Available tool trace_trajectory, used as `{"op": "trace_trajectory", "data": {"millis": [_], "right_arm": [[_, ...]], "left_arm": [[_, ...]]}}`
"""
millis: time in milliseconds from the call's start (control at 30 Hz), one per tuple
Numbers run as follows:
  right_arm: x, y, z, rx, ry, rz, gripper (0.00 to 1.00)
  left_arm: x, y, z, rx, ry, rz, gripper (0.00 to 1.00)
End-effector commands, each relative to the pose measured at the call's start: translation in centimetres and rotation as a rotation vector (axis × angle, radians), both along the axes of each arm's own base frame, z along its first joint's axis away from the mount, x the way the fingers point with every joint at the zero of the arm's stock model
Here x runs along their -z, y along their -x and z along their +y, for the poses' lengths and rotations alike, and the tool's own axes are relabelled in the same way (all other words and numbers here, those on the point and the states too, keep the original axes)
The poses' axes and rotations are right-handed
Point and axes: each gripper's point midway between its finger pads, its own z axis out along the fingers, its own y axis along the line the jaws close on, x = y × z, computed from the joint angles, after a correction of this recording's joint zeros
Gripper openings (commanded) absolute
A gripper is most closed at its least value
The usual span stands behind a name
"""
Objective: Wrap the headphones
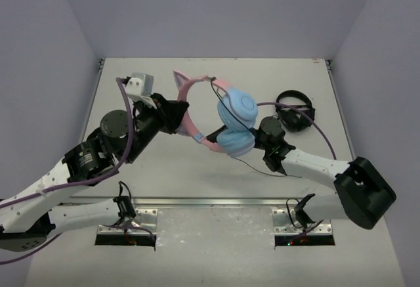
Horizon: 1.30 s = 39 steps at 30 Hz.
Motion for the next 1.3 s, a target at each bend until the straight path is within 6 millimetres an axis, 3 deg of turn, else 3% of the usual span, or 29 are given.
{"op": "trace_trajectory", "data": {"millis": [0,67,100,133,233,267,333,367,467,500,533,600,633,700,733,800,833,867,900,933,967,1033,1067,1100,1133,1200,1233,1267], "right_arm": [[0.5,1.8,1.2,-0.074,-0.094,0.008,0.11],[1.6,2.6,1.3,-0.083,-0.099,0.012,0.12],[3.1,3.7,1.2,-0.094,-0.08,0.038,0.13],[3.4,3.9,1.2,-0.091,-0.089,0.033,0.13],[5.2,5.4,0.9,-0.096,-0.064,0.061,0.08],[5.5,6.1,1.0,-0.104,-0.058,0.062,0.02],[7.1,6.8,0.6,-0.094,-0.007,0.077,0.01],[7.2,7.3,0.5,-0.081,0.002,0.069,0.01],[9.5,7.4,0.1,0.006,0.133,0.025,0.01],[8.2,7.3,0.1,0.033,0.129,-0.023,0.01],[9.5,7.3,-0.4,0.05,0.212,-0.044,0.01],[8.0,7.6,0.1,0.066,0.223,-0.097,0.01],[8.8,8.4,0.1,0.039,0.283,-0.109,0.01],[7.0,8.3,0.8,0.059,0.294,-0.157,0.01],[7.4,8.5,0.6,0.057,0.348,-0.18,0.01],[5.0,8.8,1.5,0.062,0.349,-0.237,0.01],[5.0,8.9,1.2,0.057,0.393,-0.262,0.01],[2.8,8.6,1.6,0.067,0.373,-0.29,0.01],[2.3,8.0,1.2,0.091,0.41,-0.324,0.01],[1.1,7.6,0.9,0.115,0.408,-0.352,0.01],[-1.5,6.9,1.0,0.147,0.386,-0.39,0.01],[-3.2,5.7,0.2,0.197,0.443,-0.477,0.01],[-5.8,4.8,0.3,0.235,0.431,-0.519,0.01],[-6.3,3.9,-0.1,0.258,0.473,-0.546,0.01],[-8.5,2.3,-0.1,0.296,0.467,-0.549,0.01],[-9.8,0.9,-0.3,0.315,0.482,-0.551,0.01],[-10.1,0.0,-0.6,0.333,0.498,-0.556,0.01],[-11.5,-1.8,-1.3,0.379,0.498,-0.554,0.01]], "left_arm": [[-7.8,-2.2,6.8,-0.407,0.362,-0.007,0.0],[-7.7,-3.2,7.9,-0.524,0.355,0.002,0.0],[-7.8,-3.5,8.4,-0.569,0.348,0.002,0.0],[-8.6,-3.7,9.7,-0.651,0.355,-0.013,0.0],[-8.8,-5.2,10.1,-0.775,0.278,-0.029,0.0],[-9.1,-6.0,9.8,-0.795,0.26,-0.028,0.0],[-9.4,-8.1,11.2,-0.837,0.252,-0.024,0.0],[-9.4,-9.8,13.0,-0.904,0.224,-0.023,0.0],[-8.8,-12.9,13.2,-0.888,0.156,0.008,0.0],[-8.6,-13.9,14.1,-0.903,0.144,0.015,0.0],[-8.3,-14.5,14.2,-0.902,0.124,0.02,0.0],[-7.4,-15.9,14.6,-0.921,0.096,0.034,0.0],[-6.7,-16.6,14.6,-0.93,0.082,0.047,0.0],[-5.9,-17.4,15.3,-0.97,0.068,0.059,0.0],[-5.4,-17.8,15.5,-0.983,0.034,0.057,0.0],[-4.1,-18.6,15.6,-1.015,-0.013,0.061,0.0],[-2.0,-19.1,15.4,-1.001,-0.104,0.081,0.0],[-1.7,-19.7,14.9,-0.98,-0.107,0.058,0.0],[1.7,-20.1,14.4,-0.938,-0.215,0.09,0.0],[2.8,-20.3,14.0,-0.902,-0.248,0.088,0.0],[3.4,-21.0,13.2,-0.861,-0.256,0.062,0.0],[5.9,-21.6,12.1,-0.759,-0.391,0.041,0.0],[8.7,-22.2,10.5,-0.649,-0.444,0.018,0.0],[9.9,-22.2,9.7,-0.566,-0.536,-0.015,0.0],[12.7,-21.9,9.0,-0.505,-0.566,-0.024,0.0],[14.7,-21.0,7.1,-0.374,-0.566,-0.057,0.0],[14.6,-20.1,6.2,-0.315,-0.548,-0.093,0.01],[16.3,-18.9,4.2,-0.213,-0.555,-0.12,0.0]]}}
